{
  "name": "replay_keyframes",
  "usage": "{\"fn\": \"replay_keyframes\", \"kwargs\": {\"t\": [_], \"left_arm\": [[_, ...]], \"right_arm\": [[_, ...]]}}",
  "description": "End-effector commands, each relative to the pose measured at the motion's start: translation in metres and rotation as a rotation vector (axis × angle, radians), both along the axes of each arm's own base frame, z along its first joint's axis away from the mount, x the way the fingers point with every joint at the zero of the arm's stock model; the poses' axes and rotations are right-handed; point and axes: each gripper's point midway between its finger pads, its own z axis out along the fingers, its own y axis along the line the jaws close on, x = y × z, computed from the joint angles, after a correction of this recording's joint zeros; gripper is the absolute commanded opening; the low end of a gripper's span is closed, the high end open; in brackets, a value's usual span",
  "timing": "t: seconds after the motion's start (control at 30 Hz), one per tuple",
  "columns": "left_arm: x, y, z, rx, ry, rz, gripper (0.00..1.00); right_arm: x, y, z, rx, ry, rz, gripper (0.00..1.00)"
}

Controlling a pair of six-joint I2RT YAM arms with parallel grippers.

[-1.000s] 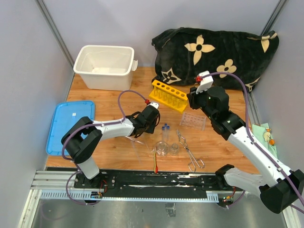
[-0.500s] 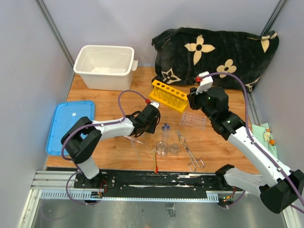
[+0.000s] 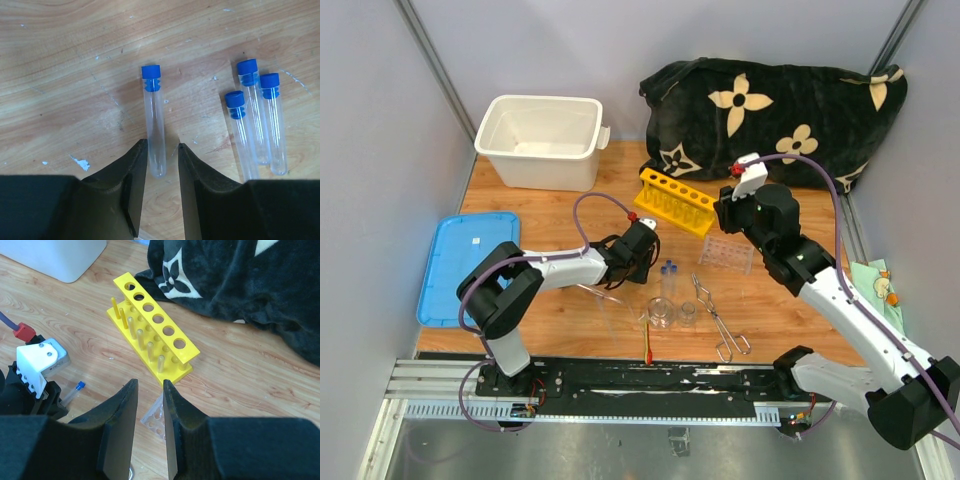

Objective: Organize the chemistry lab equipment
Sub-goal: Pick up the test tube at the center of the board.

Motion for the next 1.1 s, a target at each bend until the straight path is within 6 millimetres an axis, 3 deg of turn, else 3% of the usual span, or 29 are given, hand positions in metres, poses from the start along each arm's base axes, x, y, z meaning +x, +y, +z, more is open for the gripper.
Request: {"fn": "replay_keyframes", "kwargs": {"t": [0.0, 0.2, 0.4, 0.57, 0.8, 0.93, 1.07], "left_arm": [[-0.004, -0.001, -0.009, 0.006, 0.037, 0.007, 0.33], [-0.007, -0.005, -0.001, -0.023, 0.032, -0.010, 0.01], [-0.005, -0.006, 0.026, -0.069, -0.032, -0.032, 0.00], [-0.008, -0.012, 0.074, -0.162, -0.164, -0.071, 0.00], [-0.038, -0.039, 0.141, -0.294, -0.370, -0.218, 0.00], [-0.059, -0.048, 0.164, -0.327, -0.452, -0.272, 0.00], [-0.069, -0.044, 0.175, -0.339, -0.502, -0.268, 0.00]], "right_arm": [[-0.001, -0.006, 0.003, 0.014, -0.010, -0.027, 0.28], [-0.002, -0.003, 0.002, 0.025, 0.004, -0.021, 0.28], [-0.007, 0.003, 0.006, 0.064, 0.080, -0.012, 0.28], [-0.028, 0.016, 0.003, 0.093, 0.231, 0.059, 0.30], [-0.065, 0.057, -0.007, 0.196, 0.448, 0.283, 0.39], [-0.082, 0.075, -0.017, 0.255, 0.556, 0.381, 0.44], [-0.090, 0.083, -0.025, 0.291, 0.611, 0.423, 0.44]]}}
